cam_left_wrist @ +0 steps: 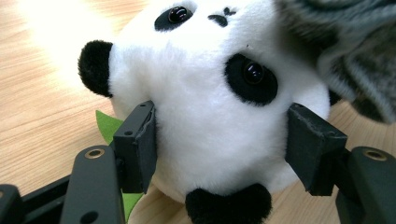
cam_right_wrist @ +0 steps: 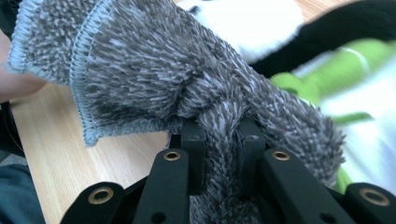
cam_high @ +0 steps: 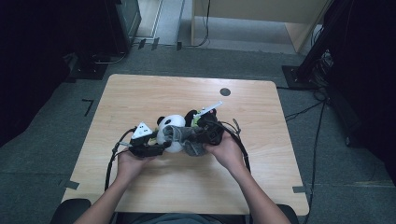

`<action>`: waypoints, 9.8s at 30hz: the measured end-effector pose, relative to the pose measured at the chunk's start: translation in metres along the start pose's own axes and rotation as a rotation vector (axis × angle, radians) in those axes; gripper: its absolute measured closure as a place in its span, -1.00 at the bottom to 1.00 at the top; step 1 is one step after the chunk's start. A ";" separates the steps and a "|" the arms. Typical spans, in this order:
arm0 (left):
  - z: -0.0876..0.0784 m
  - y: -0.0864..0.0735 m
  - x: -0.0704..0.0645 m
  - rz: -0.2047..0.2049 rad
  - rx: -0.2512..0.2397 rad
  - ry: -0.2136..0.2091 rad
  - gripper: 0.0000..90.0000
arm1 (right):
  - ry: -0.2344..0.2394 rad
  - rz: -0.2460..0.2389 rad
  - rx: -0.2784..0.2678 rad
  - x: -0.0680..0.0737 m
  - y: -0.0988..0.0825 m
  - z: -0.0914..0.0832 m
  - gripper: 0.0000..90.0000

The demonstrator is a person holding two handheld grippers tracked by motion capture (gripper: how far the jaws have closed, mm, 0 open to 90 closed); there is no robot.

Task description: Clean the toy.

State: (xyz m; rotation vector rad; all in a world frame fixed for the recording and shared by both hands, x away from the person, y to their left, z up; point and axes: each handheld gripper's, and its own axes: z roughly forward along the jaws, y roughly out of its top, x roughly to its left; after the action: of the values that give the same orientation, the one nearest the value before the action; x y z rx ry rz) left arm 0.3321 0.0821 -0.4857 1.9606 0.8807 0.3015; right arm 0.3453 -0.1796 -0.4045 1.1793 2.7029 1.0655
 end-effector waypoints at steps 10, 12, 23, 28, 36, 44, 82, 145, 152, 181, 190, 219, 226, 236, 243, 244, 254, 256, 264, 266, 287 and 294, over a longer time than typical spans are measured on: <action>0.001 0.000 -0.001 0.018 0.002 0.004 -0.25 | -0.032 0.041 -0.009 -0.014 -0.012 -0.022 0.75; 0.001 -0.001 -0.002 0.019 0.001 0.001 -0.25 | -0.035 0.050 -0.008 -0.016 -0.012 -0.026 0.75; 0.001 -0.002 -0.001 -0.001 -0.014 0.000 -0.27 | 0.055 0.046 -0.072 0.006 0.027 -0.024 0.76; 0.001 -0.002 0.000 0.003 -0.015 -0.002 -0.27 | 0.101 0.062 -0.097 0.013 0.052 -0.009 0.75; 0.000 -0.002 -0.001 0.008 -0.015 0.001 -0.27 | 0.133 0.061 -0.070 0.024 0.079 0.028 0.75; 0.001 -0.001 -0.004 0.017 0.001 0.008 -0.26 | 0.098 0.049 0.012 0.017 0.068 0.051 0.76; 0.002 -0.001 -0.001 0.010 0.011 -0.009 -0.24 | 0.028 0.156 -0.022 -0.049 0.012 -0.034 0.76; 0.003 0.002 0.001 0.036 0.033 -0.024 -0.28 | -0.098 0.126 -0.119 -0.057 -0.071 -0.065 0.73; 0.003 0.001 0.002 0.030 0.027 -0.027 -0.29 | -0.119 0.168 -0.100 -0.066 -0.079 -0.070 0.72; 0.004 0.002 0.001 0.013 0.030 -0.022 -0.28 | -0.013 0.045 -0.076 -0.008 -0.018 -0.038 0.73; 0.004 0.002 0.000 0.018 0.034 -0.023 -0.27 | -0.018 0.112 -0.078 -0.025 -0.037 -0.049 0.73; 0.003 0.008 0.004 -0.006 0.047 -0.040 -0.20 | 0.011 0.019 -0.190 0.011 -0.019 -0.080 0.73; 0.003 0.010 0.006 -0.025 0.054 -0.048 -0.18 | 0.036 -0.063 -0.112 0.040 0.005 -0.017 0.73; 0.004 0.010 0.006 -0.021 0.060 -0.042 -0.17 | -0.006 -0.089 -0.112 0.040 -0.011 0.046 0.73; 0.004 0.010 0.006 -0.014 0.063 -0.041 -0.17 | -0.028 -0.096 -0.127 0.029 -0.028 0.043 0.73; 0.004 0.011 0.006 -0.011 0.063 -0.040 -0.17 | -0.030 -0.096 -0.124 0.028 -0.029 0.042 0.73; 0.004 0.011 0.004 0.002 0.067 -0.038 -0.17 | -0.061 -0.055 -0.058 0.018 -0.050 0.028 0.73; 0.005 0.011 0.004 0.004 0.067 -0.035 -0.17 | -0.069 -0.053 -0.058 0.017 -0.054 0.025 0.73; 0.005 0.011 0.004 0.008 0.070 -0.032 -0.16 | -0.101 -0.007 -0.068 0.010 -0.071 0.006 0.73; 0.005 0.010 0.003 0.010 0.071 -0.032 -0.16 | -0.096 0.008 -0.073 0.008 -0.074 0.001 0.73; 0.005 0.010 0.003 0.010 0.069 -0.034 -0.16 | -0.157 0.112 -0.074 -0.012 -0.103 -0.040 0.72; 0.005 0.010 0.002 0.011 0.071 -0.033 -0.16 | -0.069 0.040 -0.110 0.015 -0.082 -0.038 0.73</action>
State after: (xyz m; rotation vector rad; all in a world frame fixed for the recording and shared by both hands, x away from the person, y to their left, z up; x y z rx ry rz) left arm 0.3411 0.0773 -0.4801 2.0303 0.8705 0.2468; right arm 0.2716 -0.2313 -0.4200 1.2328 2.5445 1.1402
